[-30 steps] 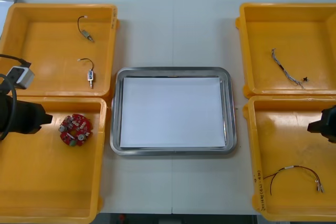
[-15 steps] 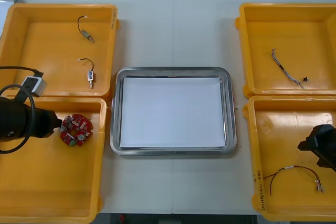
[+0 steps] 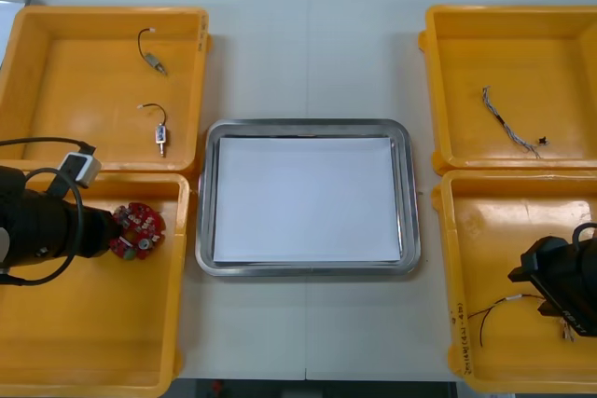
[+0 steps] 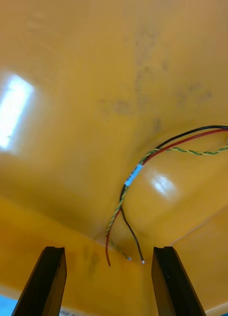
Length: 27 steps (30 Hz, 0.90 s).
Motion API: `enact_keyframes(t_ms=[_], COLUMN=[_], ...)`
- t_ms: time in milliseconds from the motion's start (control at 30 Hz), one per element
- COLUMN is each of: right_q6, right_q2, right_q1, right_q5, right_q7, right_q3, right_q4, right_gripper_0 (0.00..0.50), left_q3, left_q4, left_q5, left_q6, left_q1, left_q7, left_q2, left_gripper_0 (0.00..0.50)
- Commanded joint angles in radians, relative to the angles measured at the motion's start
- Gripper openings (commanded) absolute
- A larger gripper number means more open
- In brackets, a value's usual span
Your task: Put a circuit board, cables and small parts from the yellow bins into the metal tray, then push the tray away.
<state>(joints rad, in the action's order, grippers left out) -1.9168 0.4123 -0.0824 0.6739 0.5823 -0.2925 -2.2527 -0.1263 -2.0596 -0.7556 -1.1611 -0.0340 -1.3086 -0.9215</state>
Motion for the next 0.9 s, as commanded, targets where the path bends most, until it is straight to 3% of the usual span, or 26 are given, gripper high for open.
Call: enact_keyframes(t_ms=[33, 233, 433, 900], right_q6=[0.01, 0.044, 0.094, 0.202], right_q2=[-0.02, -0.05, -0.075, -0.105], right_q1=[-0.04, -0.042, -0.04, -0.068], right_q5=[-0.025, -0.07, -0.195, -0.226], right_q7=[-0.03, -0.041, -0.065, -0.09], right_q3=[0.032, 0.047, 0.11, 0.134], right_q4=[0.016, 0.042, 0.044, 0.09], right_gripper_0=[0.5, 0.5, 0.5, 0.5], left_q3=[-0.035, -0.036, -0.036, -0.075], left_q4=[0.007, 0.01, 0.018, 0.027], left_q5=[0.028, 0.028, 0.033, 0.061], left_q6=[0.031, 0.034, 0.035, 0.04], left_q1=[0.008, 0.013, 0.026, 0.062], left_q7=[0.022, 0.026, 0.028, 0.045], left_q2=[-0.014, -0.01, 0.004, 0.01], left_gripper_0=[0.5, 0.5, 0.5, 0.5])
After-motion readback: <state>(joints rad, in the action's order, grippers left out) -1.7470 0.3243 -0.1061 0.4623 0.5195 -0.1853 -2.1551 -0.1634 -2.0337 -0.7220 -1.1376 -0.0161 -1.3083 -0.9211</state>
